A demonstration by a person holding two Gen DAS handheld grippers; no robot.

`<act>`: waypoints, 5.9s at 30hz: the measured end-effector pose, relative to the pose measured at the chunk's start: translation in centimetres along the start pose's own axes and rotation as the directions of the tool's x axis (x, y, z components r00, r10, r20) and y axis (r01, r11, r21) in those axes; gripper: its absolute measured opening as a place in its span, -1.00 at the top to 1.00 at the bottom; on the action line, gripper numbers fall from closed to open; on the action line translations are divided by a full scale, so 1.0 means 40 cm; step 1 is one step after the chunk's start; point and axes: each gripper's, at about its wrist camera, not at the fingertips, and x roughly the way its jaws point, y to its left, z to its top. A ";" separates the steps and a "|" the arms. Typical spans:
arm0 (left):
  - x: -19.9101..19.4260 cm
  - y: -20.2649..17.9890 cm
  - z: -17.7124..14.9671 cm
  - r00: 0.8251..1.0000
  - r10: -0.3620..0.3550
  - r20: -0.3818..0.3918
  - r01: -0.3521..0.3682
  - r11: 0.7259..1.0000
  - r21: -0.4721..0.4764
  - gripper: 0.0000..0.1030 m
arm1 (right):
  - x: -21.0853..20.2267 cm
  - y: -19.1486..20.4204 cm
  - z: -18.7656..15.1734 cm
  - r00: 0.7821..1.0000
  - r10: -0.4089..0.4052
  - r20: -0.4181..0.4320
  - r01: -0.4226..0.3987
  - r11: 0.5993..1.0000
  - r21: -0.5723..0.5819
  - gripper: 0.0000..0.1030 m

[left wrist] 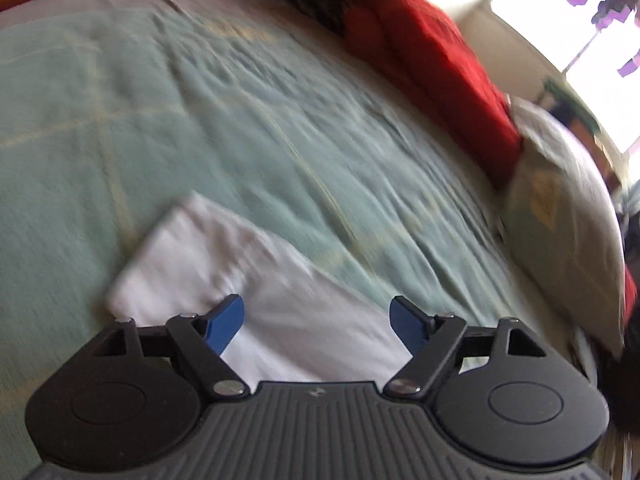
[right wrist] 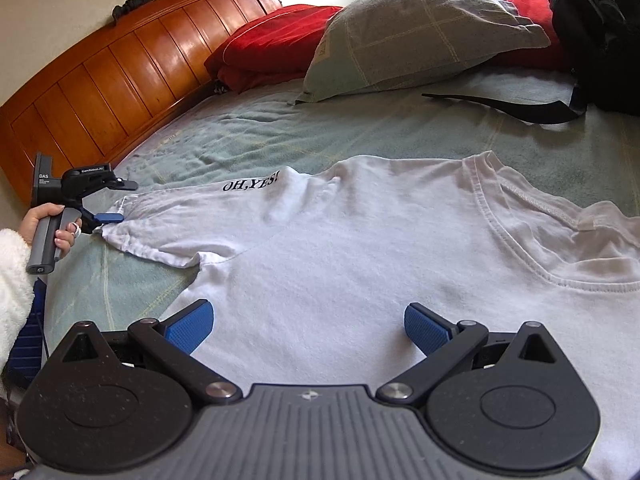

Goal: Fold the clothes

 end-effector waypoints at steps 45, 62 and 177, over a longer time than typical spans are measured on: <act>0.073 -0.639 -0.352 0.993 0.099 -0.068 -0.032 0.767 0.641 -0.66 | -0.044 -0.017 0.015 0.997 0.011 0.077 -0.014 0.999 0.031 -1.00; -0.097 -0.188 -0.084 0.966 0.259 0.021 -0.253 0.920 0.298 -0.67 | -0.026 -0.024 0.011 0.998 -0.002 0.060 -0.001 0.999 0.044 -1.00; -0.588 -0.404 -0.581 0.965 -0.113 -0.239 0.261 0.548 0.795 -0.82 | -0.113 0.106 0.023 1.000 -0.007 -0.006 0.006 0.992 -0.123 -1.00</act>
